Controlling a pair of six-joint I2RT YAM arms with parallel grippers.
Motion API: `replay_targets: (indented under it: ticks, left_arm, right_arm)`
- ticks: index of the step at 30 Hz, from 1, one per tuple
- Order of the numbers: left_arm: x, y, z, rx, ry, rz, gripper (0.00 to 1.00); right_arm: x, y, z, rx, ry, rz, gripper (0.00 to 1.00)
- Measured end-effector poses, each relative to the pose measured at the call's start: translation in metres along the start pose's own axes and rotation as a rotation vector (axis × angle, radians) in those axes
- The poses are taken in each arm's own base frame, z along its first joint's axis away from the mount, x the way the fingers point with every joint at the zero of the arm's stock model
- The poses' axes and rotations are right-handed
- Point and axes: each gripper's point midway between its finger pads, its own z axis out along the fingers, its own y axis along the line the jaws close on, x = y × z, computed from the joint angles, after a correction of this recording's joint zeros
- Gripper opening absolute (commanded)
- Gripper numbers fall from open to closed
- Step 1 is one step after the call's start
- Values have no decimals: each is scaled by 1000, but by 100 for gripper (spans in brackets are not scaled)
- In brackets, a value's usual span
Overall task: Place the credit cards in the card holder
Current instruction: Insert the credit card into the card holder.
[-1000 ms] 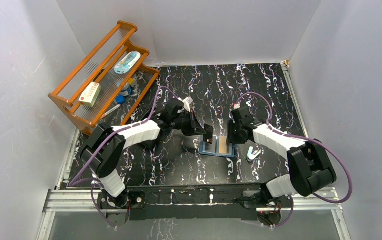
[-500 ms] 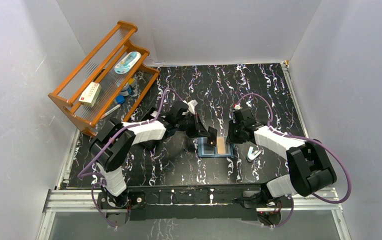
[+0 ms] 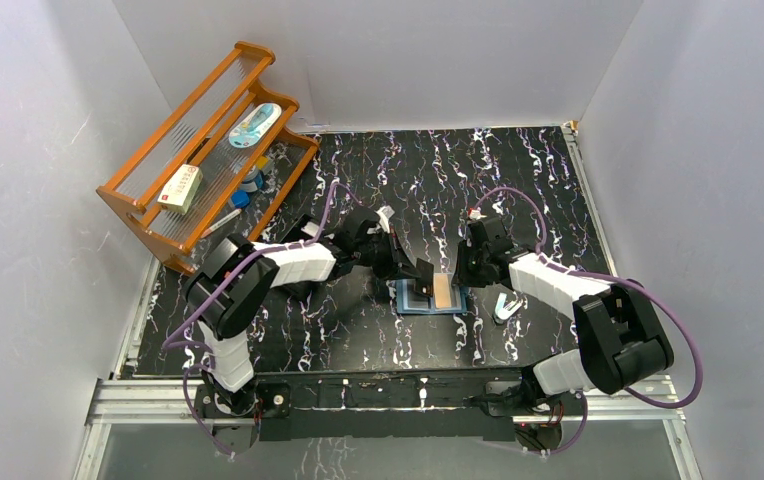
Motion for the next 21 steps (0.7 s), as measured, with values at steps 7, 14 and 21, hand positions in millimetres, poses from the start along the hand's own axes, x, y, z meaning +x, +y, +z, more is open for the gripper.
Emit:
replay_targets:
  ticks: [7,14,21]
  left_arm:
    - [11,8,2,-35,14,-51,0]
    - [22,18,9,-74,44,-78,0]
    - [25,23,12,-88,51,-98,0]
  right_arm:
    - [0,0,0,-1,-3,0,27]
    - [0,0,0,-1,-3,0,27]
    - [0,0,0,-1,-3,0,28]
